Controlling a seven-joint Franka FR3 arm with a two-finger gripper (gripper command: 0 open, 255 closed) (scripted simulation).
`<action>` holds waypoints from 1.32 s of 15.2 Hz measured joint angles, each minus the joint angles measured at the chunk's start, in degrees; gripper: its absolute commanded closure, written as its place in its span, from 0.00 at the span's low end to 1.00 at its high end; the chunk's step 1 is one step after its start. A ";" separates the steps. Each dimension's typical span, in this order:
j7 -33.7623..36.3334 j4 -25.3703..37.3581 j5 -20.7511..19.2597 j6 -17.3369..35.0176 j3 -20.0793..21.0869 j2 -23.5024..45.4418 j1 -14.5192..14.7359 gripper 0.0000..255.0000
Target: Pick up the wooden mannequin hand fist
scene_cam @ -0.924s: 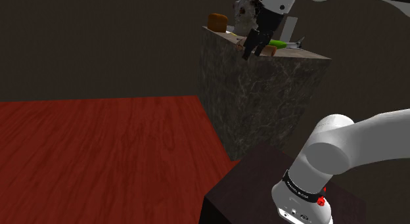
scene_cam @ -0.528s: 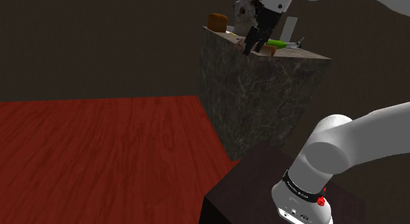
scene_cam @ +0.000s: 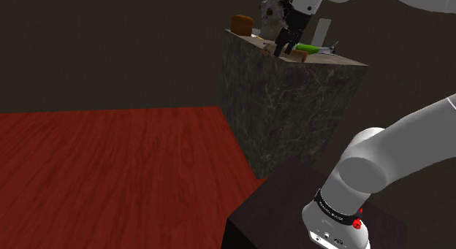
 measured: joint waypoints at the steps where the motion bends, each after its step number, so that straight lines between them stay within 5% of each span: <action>1: -1.23 1.58 0.22 0.12 -1.18 1.71 -0.03 0.00; 8: -11.02 15.24 4.58 -0.66 -9.83 15.52 -0.34 0.00; 13: -18.44 27.46 11.21 -3.21 -15.35 27.42 -2.11 0.00; 20: -27.40 51.08 24.53 -11.60 -19.07 47.70 -11.97 0.00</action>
